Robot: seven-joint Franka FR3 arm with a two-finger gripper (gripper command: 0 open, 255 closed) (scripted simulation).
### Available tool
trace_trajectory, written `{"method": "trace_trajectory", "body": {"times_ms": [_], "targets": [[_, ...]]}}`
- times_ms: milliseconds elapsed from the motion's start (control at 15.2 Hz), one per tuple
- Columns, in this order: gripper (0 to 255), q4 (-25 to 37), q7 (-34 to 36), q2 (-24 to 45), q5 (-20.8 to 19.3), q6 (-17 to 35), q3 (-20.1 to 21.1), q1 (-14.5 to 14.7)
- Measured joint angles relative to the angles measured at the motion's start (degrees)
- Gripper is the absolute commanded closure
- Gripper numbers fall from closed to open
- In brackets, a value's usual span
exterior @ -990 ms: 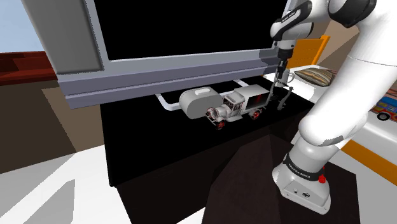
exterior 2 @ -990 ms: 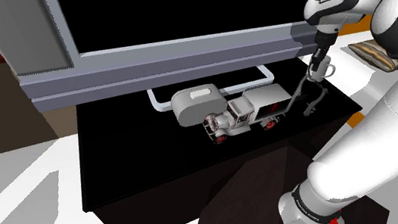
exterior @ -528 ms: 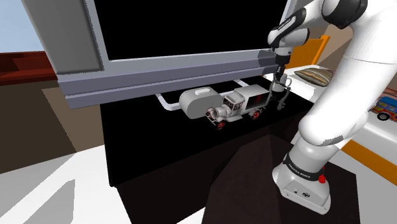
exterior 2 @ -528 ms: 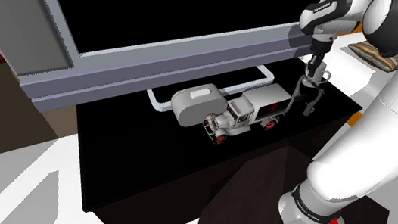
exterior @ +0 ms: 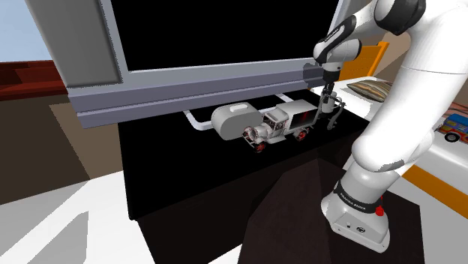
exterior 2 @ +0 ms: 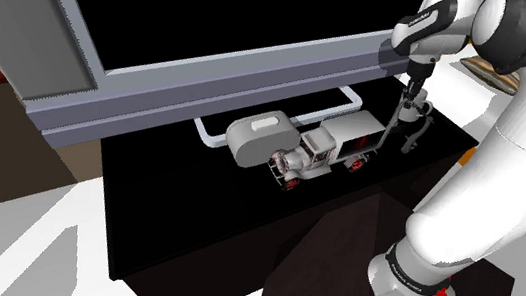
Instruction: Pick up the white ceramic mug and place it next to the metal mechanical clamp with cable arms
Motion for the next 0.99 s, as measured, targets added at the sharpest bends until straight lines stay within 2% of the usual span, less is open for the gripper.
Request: {"method": "trace_trajectory", "body": {"times_ms": [132,198,594,990], "targets": [[255,0.02,-0.01,0.04,0.03,0.02,0.01,-0.01],[0,0.02,-0.01,0.05,0.03,0.02,0.01,-0.01],[0,0.03,-0.01,0.05,0.03,0.03,0.01,-0.01],[0,3.99,1.10,-3.03,-1.46,-6.62,0.16,0.89]]}}
